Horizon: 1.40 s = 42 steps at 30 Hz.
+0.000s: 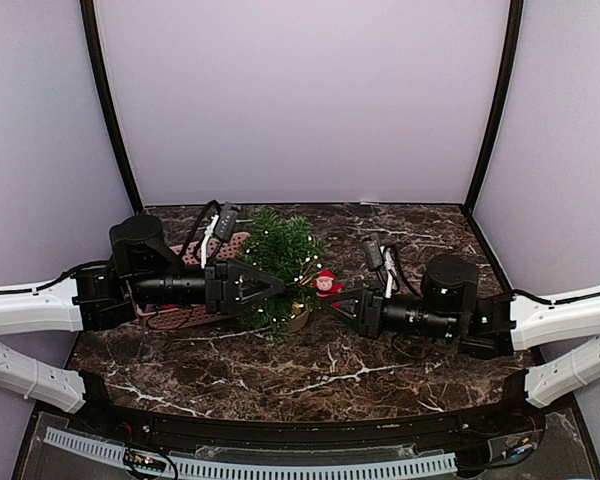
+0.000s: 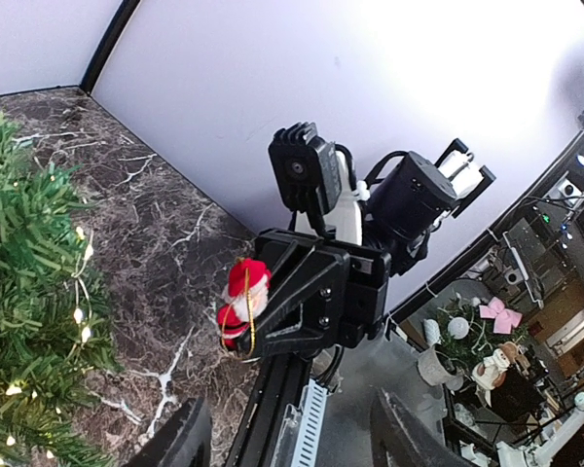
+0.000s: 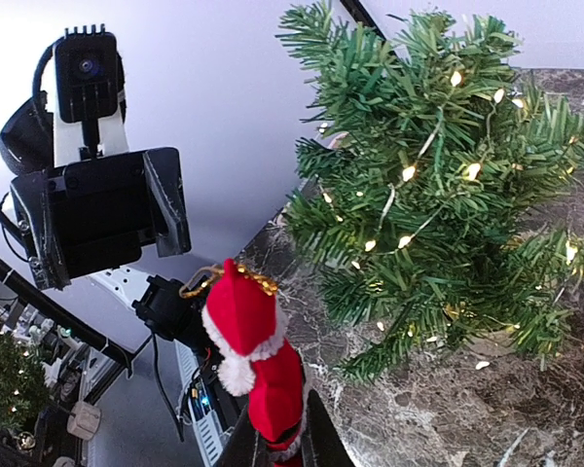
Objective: Decorate the small christmas tree
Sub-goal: Hang the Santa Claus ornament on the branch.
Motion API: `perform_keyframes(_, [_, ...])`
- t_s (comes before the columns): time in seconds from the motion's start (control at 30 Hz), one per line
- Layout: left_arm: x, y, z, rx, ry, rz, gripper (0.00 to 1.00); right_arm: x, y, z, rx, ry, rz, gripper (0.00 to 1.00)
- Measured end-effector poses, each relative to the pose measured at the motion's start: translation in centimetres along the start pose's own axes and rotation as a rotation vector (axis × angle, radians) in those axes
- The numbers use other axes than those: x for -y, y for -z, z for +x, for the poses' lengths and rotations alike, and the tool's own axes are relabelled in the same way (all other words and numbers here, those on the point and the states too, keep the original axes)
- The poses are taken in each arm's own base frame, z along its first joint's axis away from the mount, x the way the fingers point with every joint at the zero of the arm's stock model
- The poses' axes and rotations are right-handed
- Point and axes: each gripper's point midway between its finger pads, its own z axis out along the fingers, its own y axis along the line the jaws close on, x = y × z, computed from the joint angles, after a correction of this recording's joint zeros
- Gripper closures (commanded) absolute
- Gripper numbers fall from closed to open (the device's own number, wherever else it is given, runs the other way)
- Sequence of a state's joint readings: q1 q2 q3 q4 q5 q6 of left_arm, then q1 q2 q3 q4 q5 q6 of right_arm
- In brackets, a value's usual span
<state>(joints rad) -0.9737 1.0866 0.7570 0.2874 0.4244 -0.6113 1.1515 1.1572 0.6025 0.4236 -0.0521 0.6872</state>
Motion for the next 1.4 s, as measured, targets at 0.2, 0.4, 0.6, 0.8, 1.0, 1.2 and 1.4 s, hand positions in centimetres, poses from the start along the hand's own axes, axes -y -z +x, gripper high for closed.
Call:
perform_keyframes(0.2, [0.6,-0.5,0.0,-0.006,0.034,0.047,0.47,-1.5,-0.1,-0.5,0.014,0.027,-0.071,0.91])
perform_keyframes(0.4, [0.1,-1.3,0.9,-0.038,0.061,0.046,0.37,-2.1,-0.3,-0.7,0.015,0.034,-0.102,0.9])
perform_keyframes(0.6, [1.0,-2.1,1.1,-0.051,-0.063,-0.024,0.32,-2.3,-0.3,-1.1,0.027,0.037,-0.105,0.91])
perform_keyframes(0.8, [0.9,-2.4,1.2,-0.024,-0.309,-0.206,0.32,-2.3,-0.3,-1.3,0.033,0.036,-0.1,0.91])
perform_keyframes(1.0, [-0.1,-2.2,-0.7,0.02,-0.519,-0.407,0.35,-2.3,-0.2,-1.4,0.039,0.036,-0.102,0.9])
perform_keyframes(1.2, [-1.0,-2.1,-1.0,0.015,-0.655,-0.508,0.55,-2.5,-0.1,-1.7,0.05,0.036,-0.108,0.9])
perform_keyframes(1.4, [-1.2,-2.1,-1.3,0.015,-0.725,-0.539,0.61,-2.6,-0.1,-1.7,0.051,0.035,-0.11,0.9])
